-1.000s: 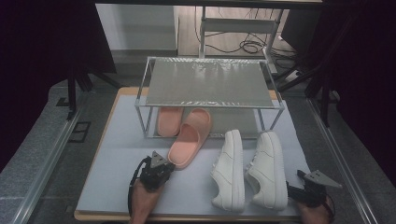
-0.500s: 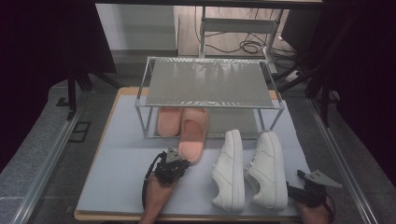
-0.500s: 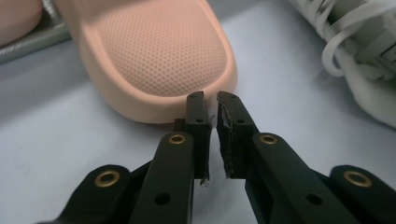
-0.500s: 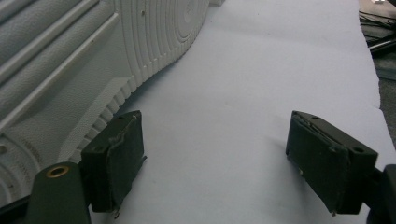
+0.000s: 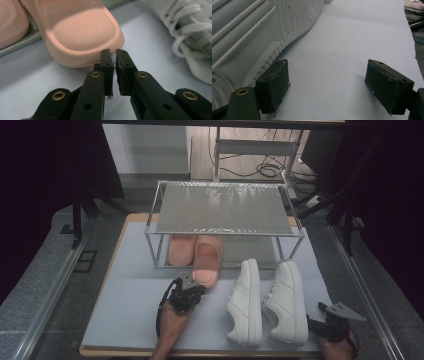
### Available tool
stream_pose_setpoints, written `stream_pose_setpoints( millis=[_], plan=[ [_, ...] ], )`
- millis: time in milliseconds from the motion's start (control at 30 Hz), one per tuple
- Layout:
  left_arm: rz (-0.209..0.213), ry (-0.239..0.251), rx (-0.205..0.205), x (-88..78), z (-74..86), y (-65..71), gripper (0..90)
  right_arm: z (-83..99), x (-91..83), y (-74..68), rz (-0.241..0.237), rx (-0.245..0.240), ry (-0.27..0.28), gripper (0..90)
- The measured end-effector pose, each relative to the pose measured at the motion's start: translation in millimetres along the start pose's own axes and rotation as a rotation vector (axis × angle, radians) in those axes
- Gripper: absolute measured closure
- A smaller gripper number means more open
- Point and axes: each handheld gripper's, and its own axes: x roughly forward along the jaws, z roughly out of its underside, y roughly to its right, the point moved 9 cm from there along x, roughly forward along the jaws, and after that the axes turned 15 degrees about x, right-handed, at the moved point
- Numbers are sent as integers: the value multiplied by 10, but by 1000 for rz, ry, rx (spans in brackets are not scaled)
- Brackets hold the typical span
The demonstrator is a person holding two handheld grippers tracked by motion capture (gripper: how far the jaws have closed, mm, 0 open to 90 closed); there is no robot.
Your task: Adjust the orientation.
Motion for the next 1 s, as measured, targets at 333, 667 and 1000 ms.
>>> stream_pose_setpoints(
  millis=[333, 667, 1000],
  plan=[
    [-14, 1, -32, 134, -57, -205, 870, 0, 0, 0, 0, 0, 0, 193],
    [-19, -10, -38, 295, -140, -367, 877, 0, 0, 0, 0, 0, 0, 194],
    [-30, -30, -53, 438, -221, -490, 877, 0, 0, 0, 0, 0, 0, 193]
  ],
)
